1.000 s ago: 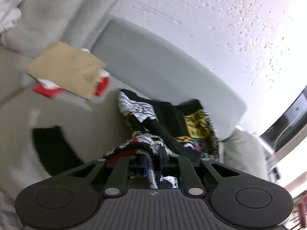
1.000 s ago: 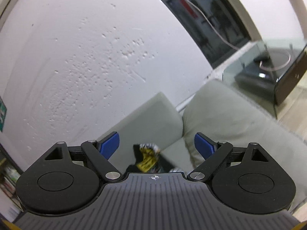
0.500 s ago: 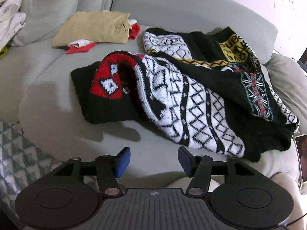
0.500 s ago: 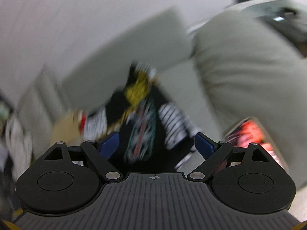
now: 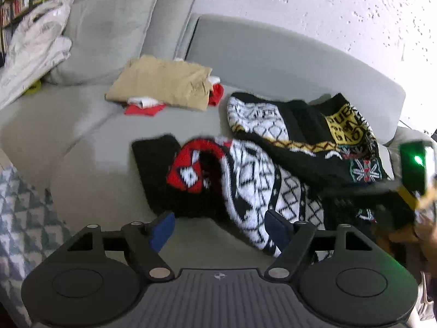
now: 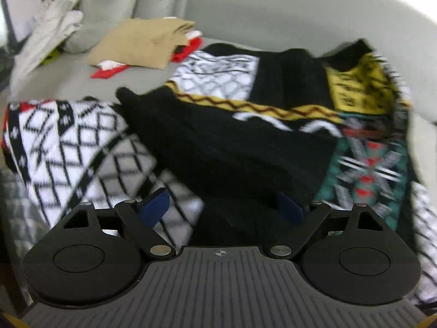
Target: Fold clothes
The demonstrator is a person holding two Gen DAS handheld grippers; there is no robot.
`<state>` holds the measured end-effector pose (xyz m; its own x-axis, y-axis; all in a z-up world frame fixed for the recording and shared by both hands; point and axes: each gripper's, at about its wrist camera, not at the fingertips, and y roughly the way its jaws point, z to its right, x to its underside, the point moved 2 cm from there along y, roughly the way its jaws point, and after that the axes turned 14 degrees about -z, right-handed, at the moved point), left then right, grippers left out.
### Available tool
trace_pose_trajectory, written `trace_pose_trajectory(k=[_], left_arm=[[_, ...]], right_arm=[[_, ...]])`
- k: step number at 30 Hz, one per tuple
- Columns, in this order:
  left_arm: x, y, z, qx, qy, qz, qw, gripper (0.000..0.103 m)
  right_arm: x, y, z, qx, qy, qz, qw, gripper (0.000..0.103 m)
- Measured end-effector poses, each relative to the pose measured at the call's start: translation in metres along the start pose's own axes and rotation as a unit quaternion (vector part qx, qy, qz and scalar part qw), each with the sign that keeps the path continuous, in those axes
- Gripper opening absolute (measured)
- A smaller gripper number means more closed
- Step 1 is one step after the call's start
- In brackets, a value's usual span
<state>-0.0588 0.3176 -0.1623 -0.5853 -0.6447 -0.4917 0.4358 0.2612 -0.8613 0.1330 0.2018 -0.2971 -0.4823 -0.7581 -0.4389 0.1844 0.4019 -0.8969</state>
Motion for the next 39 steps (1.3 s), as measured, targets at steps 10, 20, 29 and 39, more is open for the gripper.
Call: trace_pose_trajectory(k=[10, 20, 29, 39], left_arm=[[0.006, 0.004, 0.01, 0.003, 0.016, -0.014, 0.9998, 0.073], [0.002, -0.018, 0.048, 0.083, 0.033, 0.019, 0.9958, 0.073], [0.015, 0.0, 0.107, 0.199, 0.047, -0.041, 0.978, 0.075], [0.037, -0.003, -0.006, 0.19, -0.164, 0.006, 0.9679, 0.075]], right_arm=[[-0.026, 0.001, 0.059, -0.003, 0.152, 0.031, 0.988, 0.009], [0.033, -0.164, 0.229, 0.129, 0.37, 0.221, 0.893, 0.008], [0.197, -0.209, 0.334, 0.197, 0.59, 0.143, 0.77, 0.078], [0.215, -0.162, 0.199, -0.082, 0.498, 0.077, 0.86, 0.078]])
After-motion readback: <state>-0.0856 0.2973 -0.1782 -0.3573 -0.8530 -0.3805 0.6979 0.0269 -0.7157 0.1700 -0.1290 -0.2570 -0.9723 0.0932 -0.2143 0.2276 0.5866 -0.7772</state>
